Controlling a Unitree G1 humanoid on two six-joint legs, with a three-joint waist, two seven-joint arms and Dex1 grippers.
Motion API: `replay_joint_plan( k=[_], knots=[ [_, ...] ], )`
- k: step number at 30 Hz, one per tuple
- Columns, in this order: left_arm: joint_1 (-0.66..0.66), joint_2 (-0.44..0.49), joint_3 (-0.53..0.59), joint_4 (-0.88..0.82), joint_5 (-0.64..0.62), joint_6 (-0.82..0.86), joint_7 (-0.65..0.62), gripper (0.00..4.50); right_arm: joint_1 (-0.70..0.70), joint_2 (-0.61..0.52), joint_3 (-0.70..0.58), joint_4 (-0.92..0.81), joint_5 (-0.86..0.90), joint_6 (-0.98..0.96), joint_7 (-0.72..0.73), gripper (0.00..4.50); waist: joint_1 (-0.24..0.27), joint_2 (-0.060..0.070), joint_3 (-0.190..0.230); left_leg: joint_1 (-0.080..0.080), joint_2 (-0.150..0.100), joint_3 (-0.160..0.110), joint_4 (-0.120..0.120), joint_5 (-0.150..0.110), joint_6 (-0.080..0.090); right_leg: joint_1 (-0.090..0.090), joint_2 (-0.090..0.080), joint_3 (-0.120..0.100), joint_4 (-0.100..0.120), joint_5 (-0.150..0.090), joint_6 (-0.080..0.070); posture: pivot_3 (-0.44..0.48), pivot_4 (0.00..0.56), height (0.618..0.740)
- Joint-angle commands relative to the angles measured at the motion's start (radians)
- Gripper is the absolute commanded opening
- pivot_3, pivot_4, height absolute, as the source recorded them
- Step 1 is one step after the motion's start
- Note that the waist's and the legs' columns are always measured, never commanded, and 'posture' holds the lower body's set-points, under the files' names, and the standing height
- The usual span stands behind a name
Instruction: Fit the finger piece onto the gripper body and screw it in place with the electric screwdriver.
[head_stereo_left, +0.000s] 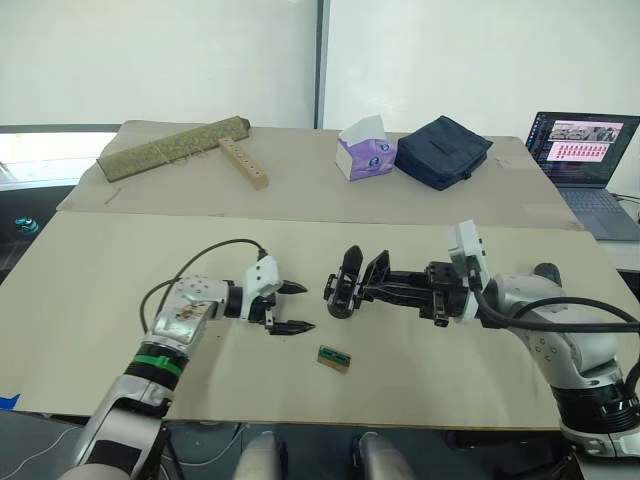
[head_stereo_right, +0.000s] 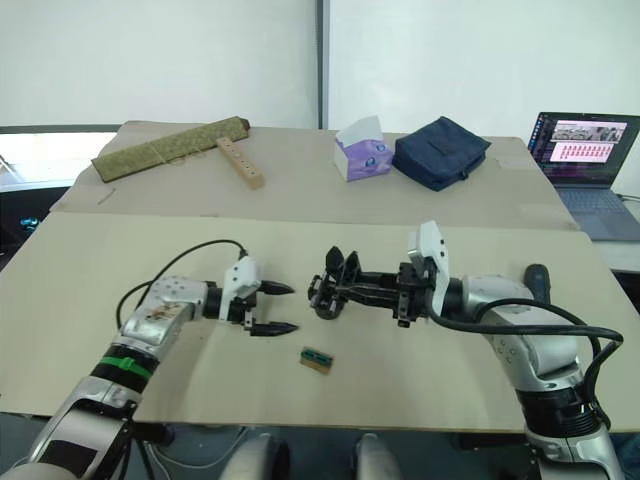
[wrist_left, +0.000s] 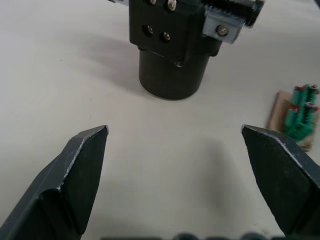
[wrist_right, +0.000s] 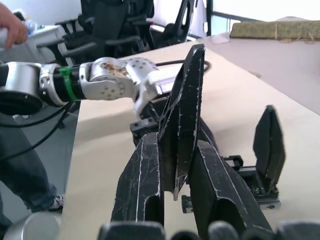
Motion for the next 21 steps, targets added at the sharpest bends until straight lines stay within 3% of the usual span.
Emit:
replay_joint_plan(
  k=[1,8,21],
  knots=[
    [-0.054,-0.055,0.000,0.086,0.021,-0.061,-0.003,4.50,0.015,0.006,-0.009,-0.023,-0.013,-0.042,0.010,0.36,0.000,0.000,0.000,0.000,0.000,0.000,0.000,0.000,0.000,0.000,0.000,0.000,0.000,0.000,0.000,0.000,0.150,0.740],
    [-0.136,-0.164,0.009,0.267,0.049,-0.182,-0.023,4.50,0.084,0.016,0.000,-0.071,-0.037,-0.060,-0.010,0.36,0.001,0.000,0.000,0.000,-0.001,0.000,0.001,0.000,0.000,0.001,0.000,0.000,0.000,0.000,0.001,0.000,0.150,0.740],
    [-0.217,-0.199,0.026,0.426,0.098,-0.293,-0.065,4.50,0.106,0.036,0.017,-0.069,-0.081,-0.095,-0.018,0.36,-0.001,0.000,0.000,0.000,-0.001,-0.001,0.001,0.000,0.000,0.001,0.000,0.000,0.000,0.000,0.001,0.000,0.150,0.740]
  ],
)
